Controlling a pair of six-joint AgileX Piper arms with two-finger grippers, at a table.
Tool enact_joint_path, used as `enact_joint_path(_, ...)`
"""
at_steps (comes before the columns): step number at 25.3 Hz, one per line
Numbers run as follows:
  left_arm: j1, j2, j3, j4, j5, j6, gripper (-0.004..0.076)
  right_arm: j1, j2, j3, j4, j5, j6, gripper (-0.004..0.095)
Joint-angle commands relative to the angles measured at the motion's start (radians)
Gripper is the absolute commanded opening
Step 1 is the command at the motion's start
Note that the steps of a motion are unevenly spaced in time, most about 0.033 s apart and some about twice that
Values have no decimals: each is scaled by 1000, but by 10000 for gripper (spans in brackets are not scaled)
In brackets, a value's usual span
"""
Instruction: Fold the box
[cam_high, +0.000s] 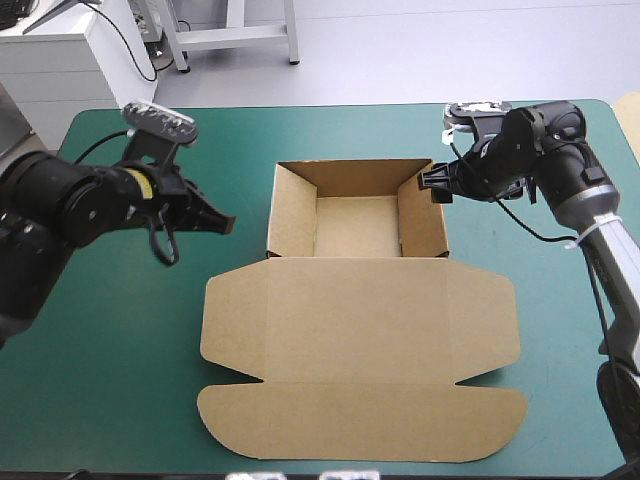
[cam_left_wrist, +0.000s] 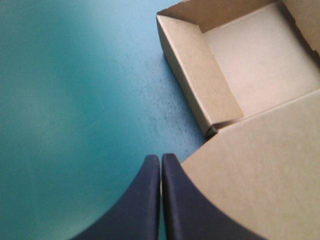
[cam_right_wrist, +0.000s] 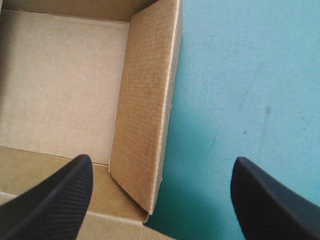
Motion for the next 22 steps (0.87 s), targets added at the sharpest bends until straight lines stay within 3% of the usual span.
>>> enact_joint_path(1, -5, -160, 125, 39, 36, 1, -8, -5, -7, 5, 10, -73, 3, 704)
enact_joint_path(6, -5, -406, 471, 18, -81, 3, -8, -5, 119, 5, 46, -119, 5, 704)
enact_joint_path(13, -5, -621, 829, -27, -245, -3, -8, 17, 221, 5, 25, -135, 3, 700)
enact_joint_path(22, -5, -778, 1014, -124, -315, -5, -8, 17, 230, 5, 25, -155, 3, 670)
